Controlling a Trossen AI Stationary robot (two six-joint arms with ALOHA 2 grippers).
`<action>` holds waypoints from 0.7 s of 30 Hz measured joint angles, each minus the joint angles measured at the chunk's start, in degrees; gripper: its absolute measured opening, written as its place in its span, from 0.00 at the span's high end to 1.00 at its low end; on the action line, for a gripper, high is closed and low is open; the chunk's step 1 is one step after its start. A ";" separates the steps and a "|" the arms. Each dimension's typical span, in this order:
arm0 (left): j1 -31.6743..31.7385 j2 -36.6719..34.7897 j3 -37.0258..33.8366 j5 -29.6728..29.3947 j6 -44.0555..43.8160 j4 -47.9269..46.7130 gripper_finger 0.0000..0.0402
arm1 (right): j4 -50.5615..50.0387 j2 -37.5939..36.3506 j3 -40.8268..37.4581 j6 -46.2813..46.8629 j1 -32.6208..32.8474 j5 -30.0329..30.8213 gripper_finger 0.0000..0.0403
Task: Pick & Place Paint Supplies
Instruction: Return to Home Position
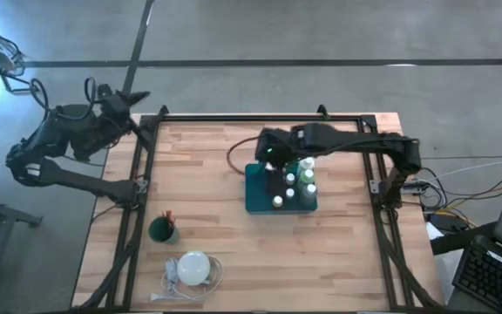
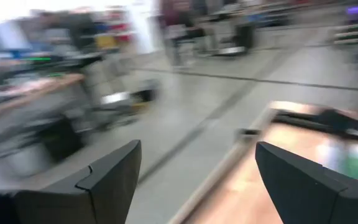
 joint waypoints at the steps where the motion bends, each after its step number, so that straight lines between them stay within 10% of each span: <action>1: 0.00 -0.54 -0.04 4.01 -0.39 -0.22 0.21 | -0.02 -1.26 0.71 0.95 0.14 0.00 0.39; 7: -0.04 -6.90 -3.05 19.50 -3.38 -1.96 0.27 | 0.28 -10.97 0.80 6.12 0.87 0.04 0.52; 21: 0.00 -28.13 -21.77 23.36 -14.71 4.07 0.41 | 6.74 -32.99 -13.03 8.53 1.99 -0.47 0.97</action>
